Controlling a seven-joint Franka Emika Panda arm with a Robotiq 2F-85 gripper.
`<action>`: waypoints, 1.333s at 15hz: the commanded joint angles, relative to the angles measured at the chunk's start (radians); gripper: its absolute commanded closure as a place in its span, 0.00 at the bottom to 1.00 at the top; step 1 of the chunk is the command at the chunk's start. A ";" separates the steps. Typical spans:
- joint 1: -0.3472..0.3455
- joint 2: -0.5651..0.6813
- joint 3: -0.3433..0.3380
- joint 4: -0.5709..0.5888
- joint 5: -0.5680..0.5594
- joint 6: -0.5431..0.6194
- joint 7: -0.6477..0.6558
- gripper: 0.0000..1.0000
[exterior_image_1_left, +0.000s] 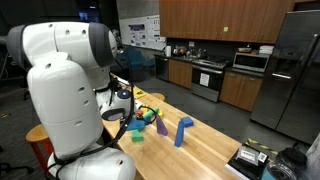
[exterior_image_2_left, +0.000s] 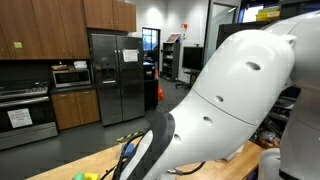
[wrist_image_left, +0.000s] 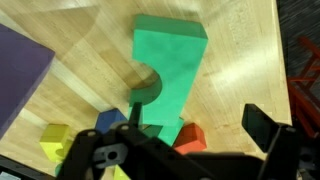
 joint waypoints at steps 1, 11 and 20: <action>0.009 0.061 0.010 0.003 -0.076 0.091 0.034 0.00; 0.115 0.162 -0.039 0.004 -0.268 0.228 0.118 0.00; 0.114 0.144 -0.115 0.001 -0.668 0.133 0.355 0.00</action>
